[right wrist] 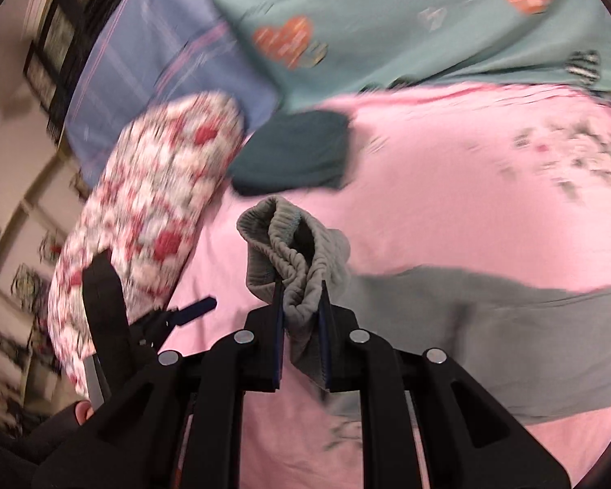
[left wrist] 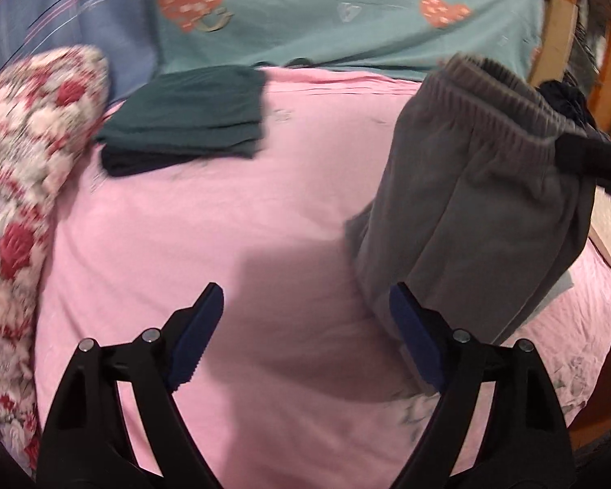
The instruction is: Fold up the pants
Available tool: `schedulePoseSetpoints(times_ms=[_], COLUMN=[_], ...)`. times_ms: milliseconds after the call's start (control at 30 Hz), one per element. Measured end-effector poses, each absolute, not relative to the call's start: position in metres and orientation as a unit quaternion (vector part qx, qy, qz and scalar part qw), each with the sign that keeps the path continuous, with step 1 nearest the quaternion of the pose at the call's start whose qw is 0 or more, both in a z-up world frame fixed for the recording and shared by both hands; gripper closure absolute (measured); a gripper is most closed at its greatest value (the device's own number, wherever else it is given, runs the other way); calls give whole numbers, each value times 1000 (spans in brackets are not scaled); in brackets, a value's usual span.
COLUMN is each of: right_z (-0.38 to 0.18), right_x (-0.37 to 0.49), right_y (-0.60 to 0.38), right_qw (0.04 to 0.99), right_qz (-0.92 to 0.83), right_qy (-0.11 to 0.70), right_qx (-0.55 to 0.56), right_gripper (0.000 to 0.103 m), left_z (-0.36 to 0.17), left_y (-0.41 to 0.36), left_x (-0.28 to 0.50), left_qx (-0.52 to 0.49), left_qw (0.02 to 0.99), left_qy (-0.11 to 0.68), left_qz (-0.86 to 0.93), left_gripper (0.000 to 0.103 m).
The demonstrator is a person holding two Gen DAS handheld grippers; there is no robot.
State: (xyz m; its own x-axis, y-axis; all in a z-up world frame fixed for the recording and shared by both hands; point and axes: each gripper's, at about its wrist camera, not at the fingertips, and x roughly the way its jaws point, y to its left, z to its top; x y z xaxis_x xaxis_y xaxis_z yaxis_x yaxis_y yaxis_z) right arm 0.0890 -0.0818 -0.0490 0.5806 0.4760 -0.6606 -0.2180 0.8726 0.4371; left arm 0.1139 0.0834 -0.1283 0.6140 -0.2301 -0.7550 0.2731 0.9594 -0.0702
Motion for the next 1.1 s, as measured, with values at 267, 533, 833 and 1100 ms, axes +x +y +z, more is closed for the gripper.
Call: schedulePoseSetpoints(times_ms=[267,533,833,1100], right_z=[-59,-94,-114,-100], right_x=[55,35,35,48], right_y=[-238,-306,-322,-307], right_qw=[887,875,867,868], right_qz=[87,48,55,82], right_qy=[393,403,416,417], right_qx=[226,262,269,257], right_gripper=[89,89,89,89], left_z=[-128,-150,-169,-136], left_y=[-50,-120,-131,-74], left_x=[123,125,127,110], left_qx=[83,119,151,136], left_qw=[877,850,837,864], left_qy=[417,448,474,448], left_qz=[-224,-251,-229,-186], left_gripper=[18,18,18,17])
